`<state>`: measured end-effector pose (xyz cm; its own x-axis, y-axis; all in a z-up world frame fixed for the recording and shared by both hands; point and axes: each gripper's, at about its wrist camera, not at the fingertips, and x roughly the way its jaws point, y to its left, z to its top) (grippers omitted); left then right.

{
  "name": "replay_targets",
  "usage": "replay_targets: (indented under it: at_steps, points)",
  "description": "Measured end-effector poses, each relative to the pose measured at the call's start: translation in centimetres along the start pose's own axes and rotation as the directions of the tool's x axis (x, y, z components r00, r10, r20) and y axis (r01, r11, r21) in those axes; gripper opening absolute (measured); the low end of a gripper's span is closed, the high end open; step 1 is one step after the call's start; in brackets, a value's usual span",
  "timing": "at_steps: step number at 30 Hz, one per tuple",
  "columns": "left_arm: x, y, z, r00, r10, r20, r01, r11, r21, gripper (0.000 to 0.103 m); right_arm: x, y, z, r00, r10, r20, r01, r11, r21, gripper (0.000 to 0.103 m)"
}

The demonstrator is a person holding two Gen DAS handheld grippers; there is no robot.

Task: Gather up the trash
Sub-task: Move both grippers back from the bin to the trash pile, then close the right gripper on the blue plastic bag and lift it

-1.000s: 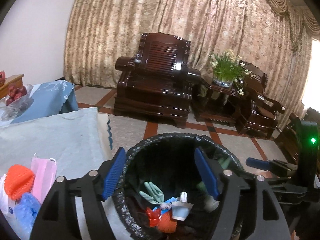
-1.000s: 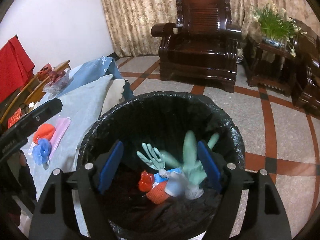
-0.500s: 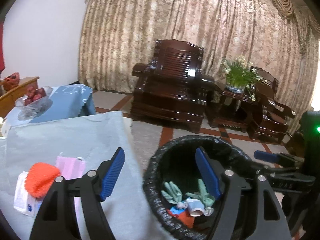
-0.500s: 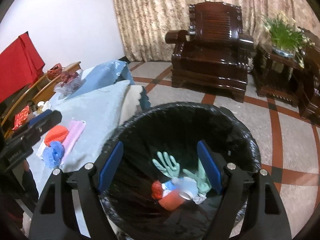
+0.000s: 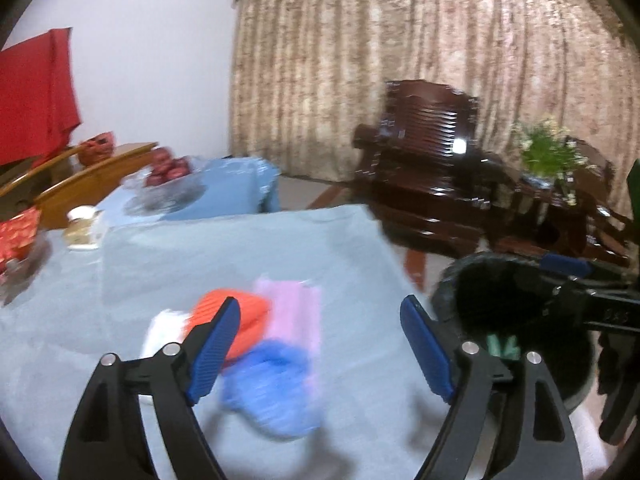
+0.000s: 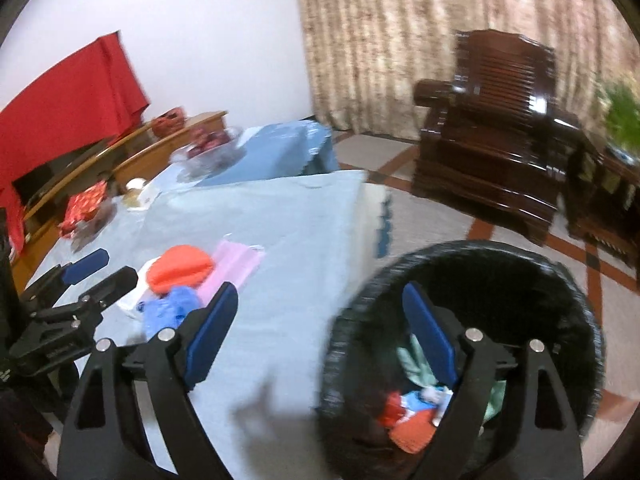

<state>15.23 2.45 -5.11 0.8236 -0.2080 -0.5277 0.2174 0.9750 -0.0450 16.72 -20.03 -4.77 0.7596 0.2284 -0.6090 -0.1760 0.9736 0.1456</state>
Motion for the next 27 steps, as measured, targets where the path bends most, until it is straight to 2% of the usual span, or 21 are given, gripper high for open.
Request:
replay_targets:
  at_steps: [5,11,16,24,26,27]
  points:
    - [-0.5,4.6,-2.2,0.995,0.093,-0.026,-0.094,0.995,-0.030,0.086,2.5,4.3,-0.1,0.998,0.064,-0.010,-0.065,0.997,-0.038,0.091]
    - [-0.8,8.9,-4.4,0.985,0.165,-0.053,-0.169,0.983,-0.067,0.087,5.4,8.7,-0.9,0.994,0.107,-0.030,-0.109,0.988,-0.109,0.091]
    - [-0.5,10.9,-5.2,0.978,0.196,-0.078,-0.203,0.974,-0.097,0.087,7.6,11.4,-1.9,0.989,0.138,-0.045,-0.143,0.979,-0.145,0.091]
    - [-0.2,13.0,-6.6,0.970,0.218,-0.111,-0.231,0.965,-0.126,0.087,12.0,14.1,-3.0,0.984,0.138,-0.113,-0.155,0.975,-0.158,0.090]
    - [-0.1,13.2,-6.7,0.969,0.220,-0.115,-0.234,0.964,-0.128,0.087,12.6,14.3,-3.3,0.981,0.141,-0.130,-0.161,0.974,-0.158,0.080]
    - [0.0,13.3,-6.7,0.968,0.221,-0.116,-0.235,0.963,-0.128,0.087,13.1,14.5,-3.4,0.979,0.142,-0.144,-0.165,0.973,-0.160,0.079]
